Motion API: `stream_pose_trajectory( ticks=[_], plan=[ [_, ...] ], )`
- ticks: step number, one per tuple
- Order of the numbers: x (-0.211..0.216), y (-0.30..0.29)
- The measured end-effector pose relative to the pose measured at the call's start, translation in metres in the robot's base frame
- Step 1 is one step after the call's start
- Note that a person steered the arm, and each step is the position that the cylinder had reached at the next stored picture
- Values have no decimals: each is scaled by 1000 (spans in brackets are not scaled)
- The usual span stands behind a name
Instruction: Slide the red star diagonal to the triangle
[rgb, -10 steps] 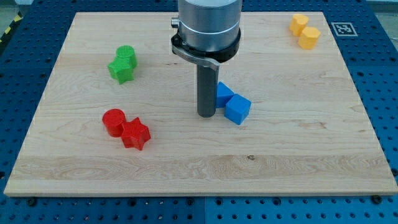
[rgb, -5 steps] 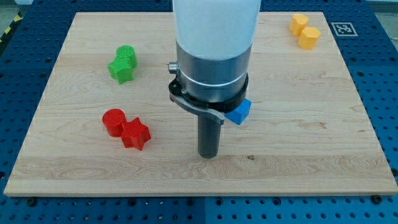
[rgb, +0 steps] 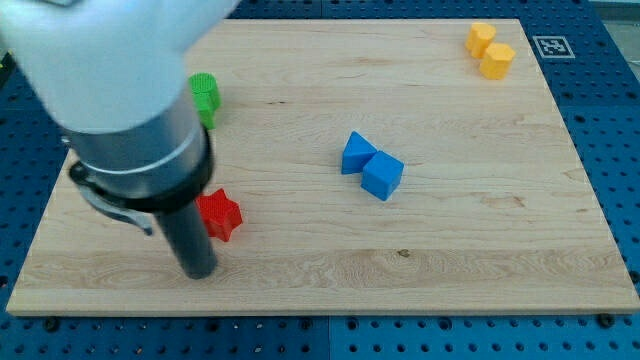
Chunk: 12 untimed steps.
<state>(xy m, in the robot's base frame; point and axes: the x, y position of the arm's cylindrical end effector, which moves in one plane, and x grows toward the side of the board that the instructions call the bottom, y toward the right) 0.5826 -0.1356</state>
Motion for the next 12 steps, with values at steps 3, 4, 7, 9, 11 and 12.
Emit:
stream_pose_trajectory(
  ticks=[3, 4, 7, 9, 11, 12],
  plan=[
    [-20, -11],
    [-22, -2],
    [-32, -2],
    [-50, -2],
    [-63, -1],
    [-58, 8]
  ],
)
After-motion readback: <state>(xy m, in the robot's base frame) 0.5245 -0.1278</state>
